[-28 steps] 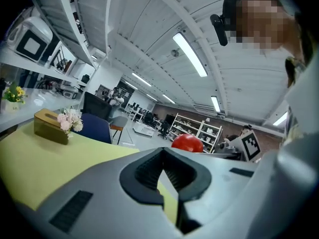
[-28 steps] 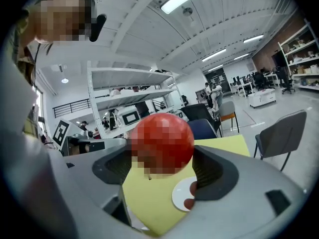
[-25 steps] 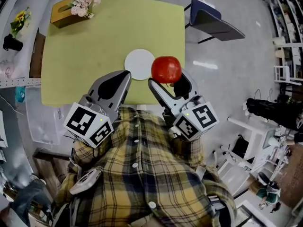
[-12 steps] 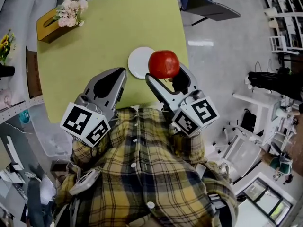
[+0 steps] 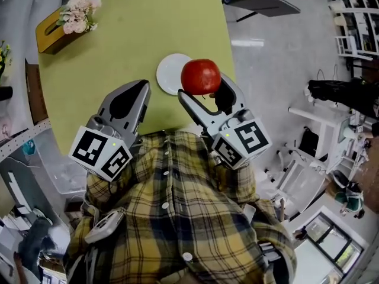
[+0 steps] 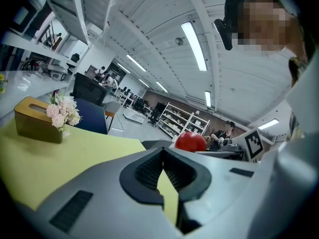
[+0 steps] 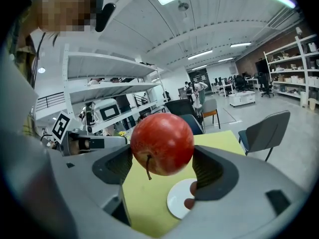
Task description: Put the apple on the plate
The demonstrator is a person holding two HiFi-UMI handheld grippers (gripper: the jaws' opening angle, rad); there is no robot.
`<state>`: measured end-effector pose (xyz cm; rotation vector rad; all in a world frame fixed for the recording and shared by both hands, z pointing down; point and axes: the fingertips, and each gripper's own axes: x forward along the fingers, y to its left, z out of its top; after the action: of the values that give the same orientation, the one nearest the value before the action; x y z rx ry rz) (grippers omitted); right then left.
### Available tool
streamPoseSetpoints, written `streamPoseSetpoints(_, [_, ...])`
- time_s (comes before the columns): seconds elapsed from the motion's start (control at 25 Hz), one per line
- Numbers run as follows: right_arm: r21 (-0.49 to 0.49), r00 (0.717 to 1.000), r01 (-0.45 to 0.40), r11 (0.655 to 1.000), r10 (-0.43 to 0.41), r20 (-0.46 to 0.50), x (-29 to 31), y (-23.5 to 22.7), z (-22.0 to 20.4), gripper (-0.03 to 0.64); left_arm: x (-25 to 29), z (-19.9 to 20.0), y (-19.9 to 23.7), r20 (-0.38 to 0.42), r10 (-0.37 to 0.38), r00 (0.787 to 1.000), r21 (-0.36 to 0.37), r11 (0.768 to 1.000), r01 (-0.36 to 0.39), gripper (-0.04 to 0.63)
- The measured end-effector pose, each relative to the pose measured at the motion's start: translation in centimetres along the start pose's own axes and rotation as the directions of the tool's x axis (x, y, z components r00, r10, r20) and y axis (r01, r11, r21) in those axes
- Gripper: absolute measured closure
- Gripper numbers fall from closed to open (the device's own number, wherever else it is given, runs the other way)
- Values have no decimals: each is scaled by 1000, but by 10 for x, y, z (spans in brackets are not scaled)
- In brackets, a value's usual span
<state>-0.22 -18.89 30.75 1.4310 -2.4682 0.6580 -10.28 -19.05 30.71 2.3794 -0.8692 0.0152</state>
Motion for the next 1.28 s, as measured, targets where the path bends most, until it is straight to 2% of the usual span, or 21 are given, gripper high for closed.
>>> streamPoseSetpoints(0.32, [-28,999,-35,999,34,-39,9,-13,0,244,12,2,6,15,43,999,-10,999,-43,588])
streamPoseSetpoints(0.6, [-39,994,-66,997,63,-85,22,-22,-16,244,23,-3,11,11,68,998,3,998,-68,588])
streamPoseSetpoints(0.96, [-68,982,-78,995,65,-175,43,-43,-63,244,27,-31,15,-50,118,992,0,993,-118,588])
streamPoseSetpoints(1.28, [-53,964,-79,995,63,-260,64,-57,-112,244,43,-52,30,-68,132,989,-8,991,-132,588])
